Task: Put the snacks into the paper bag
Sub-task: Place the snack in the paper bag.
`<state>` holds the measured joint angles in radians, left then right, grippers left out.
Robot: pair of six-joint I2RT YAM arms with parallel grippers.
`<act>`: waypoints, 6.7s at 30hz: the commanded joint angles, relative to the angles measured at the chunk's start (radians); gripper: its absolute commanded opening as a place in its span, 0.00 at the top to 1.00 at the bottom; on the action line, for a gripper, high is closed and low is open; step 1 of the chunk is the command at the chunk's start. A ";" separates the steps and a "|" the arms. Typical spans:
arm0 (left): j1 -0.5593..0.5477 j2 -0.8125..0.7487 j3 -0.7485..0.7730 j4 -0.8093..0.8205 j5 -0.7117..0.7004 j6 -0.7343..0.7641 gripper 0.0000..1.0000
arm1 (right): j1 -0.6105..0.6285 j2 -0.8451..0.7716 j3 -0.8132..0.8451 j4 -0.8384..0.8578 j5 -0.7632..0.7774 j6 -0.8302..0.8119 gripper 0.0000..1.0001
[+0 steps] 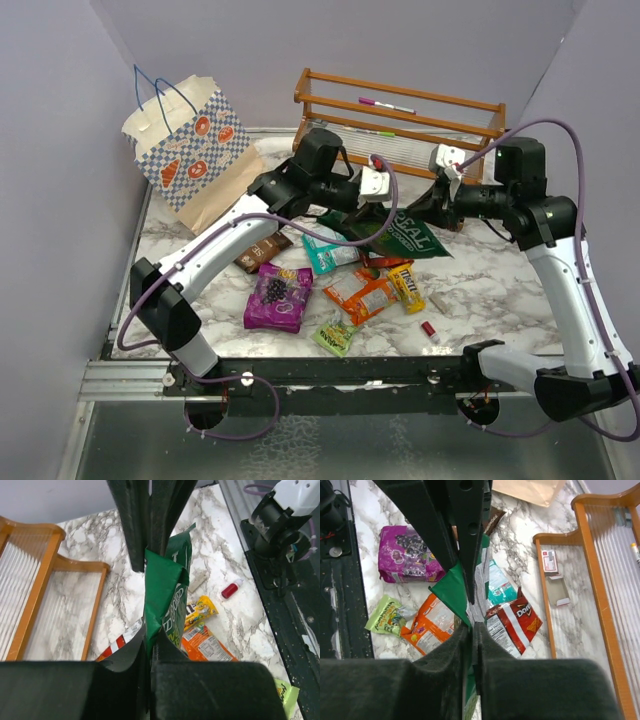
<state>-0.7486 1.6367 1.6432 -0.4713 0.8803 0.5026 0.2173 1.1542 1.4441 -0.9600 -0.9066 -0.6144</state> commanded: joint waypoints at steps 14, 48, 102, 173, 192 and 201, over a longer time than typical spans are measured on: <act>0.077 -0.213 0.044 -0.007 -0.612 -0.027 1.00 | -0.035 -0.134 -0.073 0.204 0.159 0.198 0.20; 0.707 0.052 0.788 0.169 -0.813 -0.076 1.00 | -0.047 -0.198 -0.207 0.290 0.140 0.234 0.18; 1.157 0.225 0.506 0.545 -0.233 -0.837 1.00 | -0.047 -0.168 -0.307 0.351 0.122 0.242 0.18; 1.031 -0.211 -0.276 0.305 -0.108 -0.641 0.85 | -0.057 -0.202 -0.358 0.363 0.121 0.240 0.17; 1.006 -0.191 -0.019 -0.128 -0.328 -0.053 0.41 | -0.058 -0.208 -0.372 0.368 0.128 0.236 0.17; 1.006 -0.190 0.108 -0.433 -0.477 0.331 0.25 | -0.061 -0.203 -0.376 0.372 0.123 0.238 0.16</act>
<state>0.2596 1.4658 1.6669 -0.7074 0.4858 0.5987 0.1623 0.9573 1.0782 -0.6258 -0.7750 -0.3851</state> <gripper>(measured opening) 0.727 0.832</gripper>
